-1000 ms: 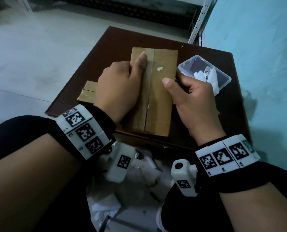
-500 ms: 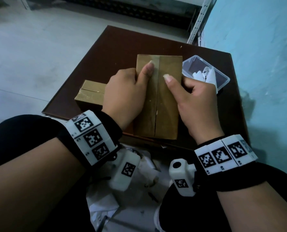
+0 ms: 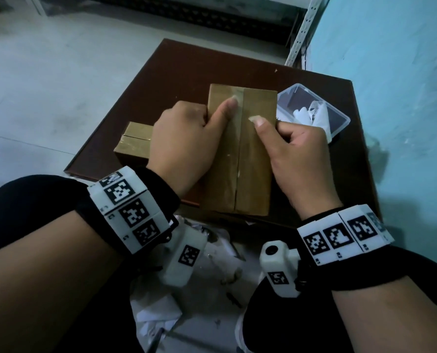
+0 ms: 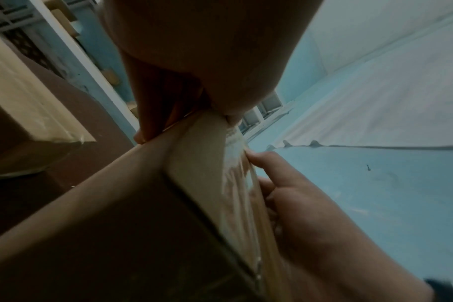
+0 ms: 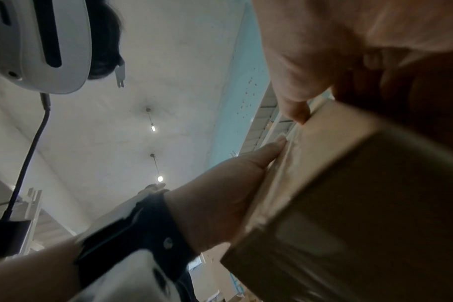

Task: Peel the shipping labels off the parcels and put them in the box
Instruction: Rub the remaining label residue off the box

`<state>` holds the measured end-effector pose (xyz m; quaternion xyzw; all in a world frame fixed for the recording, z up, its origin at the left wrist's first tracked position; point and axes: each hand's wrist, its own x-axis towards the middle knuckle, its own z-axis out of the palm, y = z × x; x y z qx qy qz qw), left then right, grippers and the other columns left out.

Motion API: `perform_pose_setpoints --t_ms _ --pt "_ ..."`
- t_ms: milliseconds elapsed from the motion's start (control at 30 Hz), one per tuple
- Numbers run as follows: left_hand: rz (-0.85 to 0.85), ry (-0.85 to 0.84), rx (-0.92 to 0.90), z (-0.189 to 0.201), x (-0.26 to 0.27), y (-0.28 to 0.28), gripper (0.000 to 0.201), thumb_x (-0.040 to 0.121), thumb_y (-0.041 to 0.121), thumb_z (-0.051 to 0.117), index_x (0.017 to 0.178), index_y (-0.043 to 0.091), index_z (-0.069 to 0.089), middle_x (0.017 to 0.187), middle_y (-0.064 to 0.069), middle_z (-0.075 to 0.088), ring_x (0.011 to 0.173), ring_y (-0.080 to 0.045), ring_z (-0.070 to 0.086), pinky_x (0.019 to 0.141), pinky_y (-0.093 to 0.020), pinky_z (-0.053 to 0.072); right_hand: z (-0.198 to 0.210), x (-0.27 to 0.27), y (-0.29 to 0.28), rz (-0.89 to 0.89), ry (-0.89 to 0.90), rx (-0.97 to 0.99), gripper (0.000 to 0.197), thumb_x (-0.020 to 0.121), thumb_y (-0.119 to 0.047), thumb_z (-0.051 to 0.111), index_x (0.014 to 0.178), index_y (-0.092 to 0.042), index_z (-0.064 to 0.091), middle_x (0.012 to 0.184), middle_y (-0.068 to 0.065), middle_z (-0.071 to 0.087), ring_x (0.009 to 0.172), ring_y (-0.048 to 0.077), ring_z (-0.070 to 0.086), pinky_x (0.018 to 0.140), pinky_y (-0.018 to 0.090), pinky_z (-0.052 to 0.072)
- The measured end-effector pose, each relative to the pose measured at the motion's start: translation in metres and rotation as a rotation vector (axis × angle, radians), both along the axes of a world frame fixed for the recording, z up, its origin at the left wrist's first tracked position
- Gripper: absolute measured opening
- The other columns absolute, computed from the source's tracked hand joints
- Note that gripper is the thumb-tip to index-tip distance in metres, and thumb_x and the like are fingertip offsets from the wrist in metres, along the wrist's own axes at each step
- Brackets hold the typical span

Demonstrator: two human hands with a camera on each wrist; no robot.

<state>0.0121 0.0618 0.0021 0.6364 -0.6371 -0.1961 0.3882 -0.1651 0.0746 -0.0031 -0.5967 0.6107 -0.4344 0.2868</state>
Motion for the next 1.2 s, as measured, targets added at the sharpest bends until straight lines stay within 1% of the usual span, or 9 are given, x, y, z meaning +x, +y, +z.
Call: perform_pose_setpoints --t_ms 267,400,567,633,733,867,967,1100,1200 --pt "-0.028 -0.041 -0.023 -0.002 -0.006 0.008 0.072 0.099 0.063 0.059 0.048 0.016 0.039 0.043 0.005 0.037 0.040 -0.010 0.043 0.043 -0.016 0.033 -0.004 0.004 0.002 -0.150 0.067 -0.029 0.073 0.097 -0.064 0.070 0.053 -0.007 0.056 0.047 0.003 0.046 0.046 0.012 0.040 0.051 0.032 0.036" --pt "-0.017 -0.074 -0.064 -0.002 -0.003 0.007 0.074 0.098 0.065 0.058 0.047 0.015 0.039 0.043 0.005 0.038 0.039 -0.012 0.041 0.043 -0.018 0.032 -0.001 0.000 -0.001 -0.073 0.023 -0.001 0.069 0.098 -0.061 0.069 0.066 -0.001 0.067 0.059 0.016 0.062 0.052 0.023 0.056 0.052 0.041 0.047" --pt "-0.009 -0.036 -0.086 0.000 0.006 0.007 0.076 0.098 0.067 0.057 0.049 0.010 0.048 0.044 -0.001 0.045 0.039 -0.014 0.042 0.040 -0.019 0.028 0.002 -0.007 0.002 0.093 0.035 0.019 0.044 0.103 -0.050 0.068 0.087 -0.011 0.079 0.077 0.006 0.077 0.073 0.023 0.075 0.068 0.056 0.062" --pt "-0.006 -0.047 -0.085 0.002 0.002 0.009 0.074 0.099 0.065 0.057 0.048 0.014 0.043 0.043 0.004 0.041 0.038 -0.013 0.040 0.041 -0.018 0.030 0.001 -0.004 0.005 0.018 0.055 -0.060 0.050 0.102 -0.051 0.070 0.079 -0.008 0.077 0.070 0.007 0.073 0.066 0.021 0.070 0.064 0.045 0.061" --pt "-0.002 -0.060 -0.066 0.002 -0.005 0.011 0.074 0.098 0.065 0.058 0.046 0.017 0.038 0.041 0.006 0.037 0.037 -0.012 0.040 0.040 -0.018 0.027 0.001 0.002 0.005 -0.109 0.101 -0.128 0.062 0.099 -0.055 0.072 0.063 -0.006 0.069 0.056 0.008 0.063 0.052 0.018 0.056 0.049 0.025 0.041" --pt "0.008 -0.101 -0.056 0.001 -0.010 0.011 0.073 0.098 0.066 0.057 0.046 0.017 0.040 0.042 0.005 0.038 0.037 -0.011 0.039 0.041 -0.018 0.020 0.000 0.002 0.001 -0.166 0.065 -0.094 0.068 0.094 -0.062 0.075 0.056 -0.006 0.066 0.052 0.008 0.061 0.044 0.016 0.048 0.045 0.019 0.033" --pt "0.019 -0.146 -0.041 0.000 -0.008 0.010 0.075 0.098 0.066 0.057 0.045 0.017 0.036 0.040 0.006 0.033 0.037 -0.011 0.041 0.039 -0.019 0.023 -0.003 0.000 -0.001 -0.117 0.064 -0.061 0.067 0.096 -0.060 0.073 0.059 -0.005 0.065 0.054 0.005 0.061 0.047 0.012 0.048 0.050 0.027 0.041" --pt "0.036 -0.094 -0.007 -0.003 0.000 0.008 0.075 0.099 0.064 0.057 0.046 0.016 0.036 0.041 0.005 0.034 0.038 -0.010 0.043 0.041 -0.017 0.031 -0.003 -0.007 -0.003 0.070 0.066 0.040 0.048 0.102 -0.050 0.070 0.087 -0.005 0.079 0.078 0.007 0.077 0.073 0.022 0.073 0.071 0.052 0.063" --pt "0.032 -0.108 -0.020 0.000 -0.003 0.011 0.073 0.099 0.066 0.054 0.048 0.016 0.042 0.044 0.004 0.040 0.040 -0.010 0.041 0.041 -0.020 0.026 -0.002 -0.008 -0.001 0.039 0.052 -0.018 0.047 0.101 -0.048 0.073 0.078 -0.007 0.077 0.071 0.006 0.074 0.067 0.019 0.069 0.067 0.046 0.062"
